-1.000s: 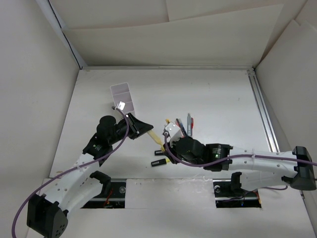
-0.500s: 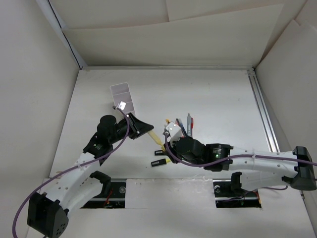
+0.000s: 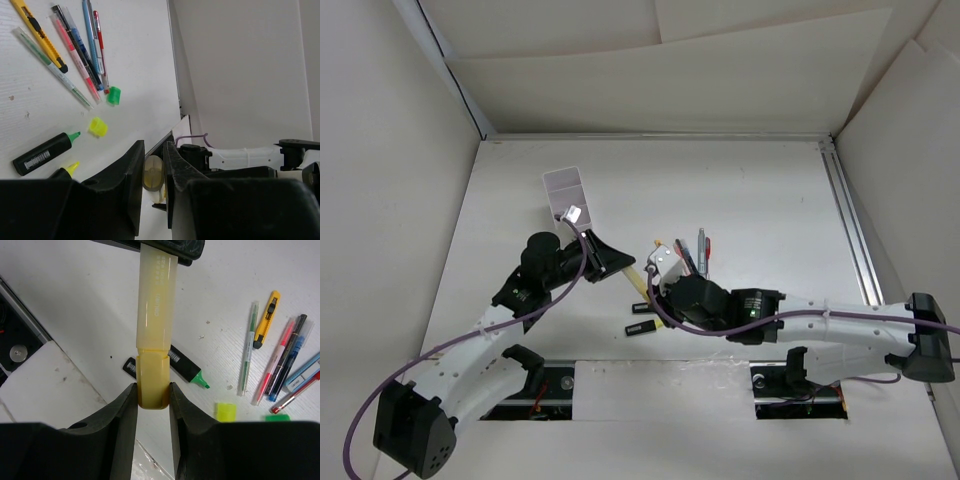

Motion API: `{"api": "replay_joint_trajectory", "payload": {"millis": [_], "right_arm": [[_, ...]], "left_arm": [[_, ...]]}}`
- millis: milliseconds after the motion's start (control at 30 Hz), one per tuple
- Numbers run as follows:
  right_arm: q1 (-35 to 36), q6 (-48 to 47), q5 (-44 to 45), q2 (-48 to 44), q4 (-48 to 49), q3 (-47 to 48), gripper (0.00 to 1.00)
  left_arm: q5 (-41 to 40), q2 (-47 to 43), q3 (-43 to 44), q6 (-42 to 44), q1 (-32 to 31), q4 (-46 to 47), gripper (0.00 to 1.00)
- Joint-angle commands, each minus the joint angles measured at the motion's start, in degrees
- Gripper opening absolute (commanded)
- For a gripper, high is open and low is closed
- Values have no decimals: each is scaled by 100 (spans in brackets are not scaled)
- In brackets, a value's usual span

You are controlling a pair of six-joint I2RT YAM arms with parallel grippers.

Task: Sort the stationery into containers
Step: Close the pen cap on the pen.

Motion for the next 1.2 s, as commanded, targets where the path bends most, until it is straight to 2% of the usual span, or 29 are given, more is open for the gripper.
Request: {"api": "replay_joint_trajectory", "payload": {"millis": [0, 600, 1167], "right_arm": [[44, -94, 141, 35, 386, 336, 19], [44, -41, 563, -220, 624, 397, 18], [44, 65, 809, 272, 677, 933, 18]], "left_arm": [[161, -31, 56, 113, -18, 242, 0], [275, 22, 56, 113, -18, 347, 0], [336, -189, -234, 113, -18, 593, 0]]}}
